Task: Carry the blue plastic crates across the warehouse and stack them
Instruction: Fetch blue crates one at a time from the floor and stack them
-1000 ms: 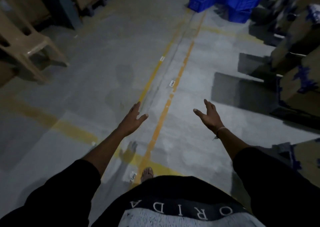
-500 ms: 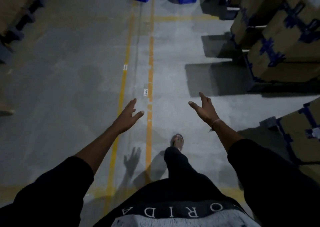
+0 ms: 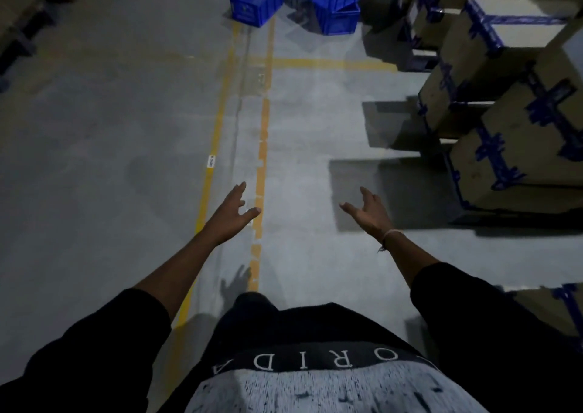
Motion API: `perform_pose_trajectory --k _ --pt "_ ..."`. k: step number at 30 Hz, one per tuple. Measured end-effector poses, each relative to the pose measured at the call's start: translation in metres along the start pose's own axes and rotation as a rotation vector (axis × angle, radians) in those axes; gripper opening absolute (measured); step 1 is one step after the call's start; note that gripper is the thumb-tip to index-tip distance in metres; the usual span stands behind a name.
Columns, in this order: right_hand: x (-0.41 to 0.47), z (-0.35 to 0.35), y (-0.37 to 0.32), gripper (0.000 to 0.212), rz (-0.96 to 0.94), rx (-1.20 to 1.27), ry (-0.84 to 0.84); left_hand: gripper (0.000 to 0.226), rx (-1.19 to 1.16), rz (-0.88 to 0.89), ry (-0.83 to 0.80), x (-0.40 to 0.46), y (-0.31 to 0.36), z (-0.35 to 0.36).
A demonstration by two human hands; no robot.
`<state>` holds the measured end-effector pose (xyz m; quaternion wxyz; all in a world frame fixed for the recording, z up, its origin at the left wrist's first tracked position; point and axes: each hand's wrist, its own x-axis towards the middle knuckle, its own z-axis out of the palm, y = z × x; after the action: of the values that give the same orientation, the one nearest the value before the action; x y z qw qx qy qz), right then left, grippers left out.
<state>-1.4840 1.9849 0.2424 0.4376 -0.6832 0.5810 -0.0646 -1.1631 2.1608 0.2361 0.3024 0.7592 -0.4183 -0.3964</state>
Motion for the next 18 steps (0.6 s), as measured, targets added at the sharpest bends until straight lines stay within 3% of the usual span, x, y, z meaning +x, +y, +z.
perform_pose_trajectory --k 13,18 --pt "0.294 -0.035 -0.134 0.095 0.048 0.038 0.081 0.093 0.017 0.015 -0.058 0.33 0.042 -0.119" --pt "0.396 -0.052 -0.201 0.098 0.078 0.099 0.122 0.094 0.153 0.099 -0.141 0.46 0.079 -0.189"
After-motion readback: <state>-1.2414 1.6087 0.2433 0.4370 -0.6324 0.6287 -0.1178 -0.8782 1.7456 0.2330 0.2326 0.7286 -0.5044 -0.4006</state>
